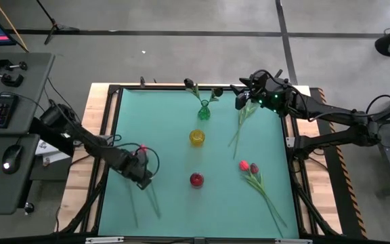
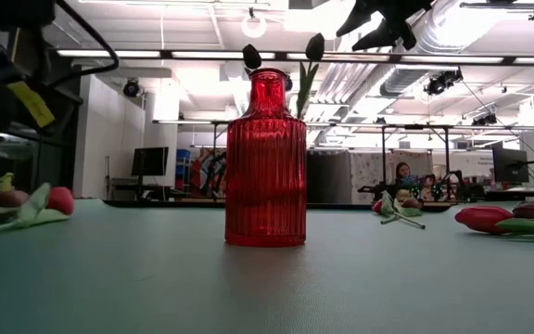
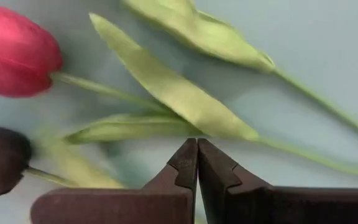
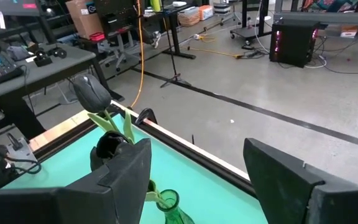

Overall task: Sort flowers into vase by color
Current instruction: Adjust the tulips, then put the black tulip into the green vase

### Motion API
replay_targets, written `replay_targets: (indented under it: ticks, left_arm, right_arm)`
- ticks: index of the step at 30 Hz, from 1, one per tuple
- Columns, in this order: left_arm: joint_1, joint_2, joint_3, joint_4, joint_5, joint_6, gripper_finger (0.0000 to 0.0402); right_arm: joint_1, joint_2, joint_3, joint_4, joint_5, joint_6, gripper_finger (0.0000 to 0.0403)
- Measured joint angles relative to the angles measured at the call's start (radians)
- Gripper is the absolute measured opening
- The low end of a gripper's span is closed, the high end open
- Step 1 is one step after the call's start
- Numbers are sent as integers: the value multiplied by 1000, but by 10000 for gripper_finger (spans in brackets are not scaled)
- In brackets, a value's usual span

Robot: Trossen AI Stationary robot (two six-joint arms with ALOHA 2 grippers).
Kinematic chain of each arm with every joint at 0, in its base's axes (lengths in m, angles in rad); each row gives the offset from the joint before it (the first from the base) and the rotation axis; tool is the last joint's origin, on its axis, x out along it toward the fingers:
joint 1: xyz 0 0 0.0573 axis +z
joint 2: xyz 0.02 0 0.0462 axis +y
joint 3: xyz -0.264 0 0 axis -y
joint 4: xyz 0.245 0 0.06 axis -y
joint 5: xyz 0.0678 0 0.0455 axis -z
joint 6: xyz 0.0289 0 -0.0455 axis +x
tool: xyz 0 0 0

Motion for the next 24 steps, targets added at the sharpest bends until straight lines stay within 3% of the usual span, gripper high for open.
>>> replay_targets:
  ticks: [6,11,16,20,24]
  left_arm:
    - [-20,-95,80,-105,39,-97,0]
    - [-123,-169,125,-125,-75,-366,0]
    - [-231,-146,121,-164,-48,-655,2]
    - [-283,-128,121,-182,15,-811,24]
    - [-318,-128,121,-191,-15,-953,61]
  right_arm:
    - [0,0,0,-7,0,-1,245]
    - [0,0,0,-13,0,-2,245]
    - [0,0,0,-27,0,-3,245]
    - [0,0,0,-52,0,-3,245]
    - [0,0,0,-67,0,-3,245]
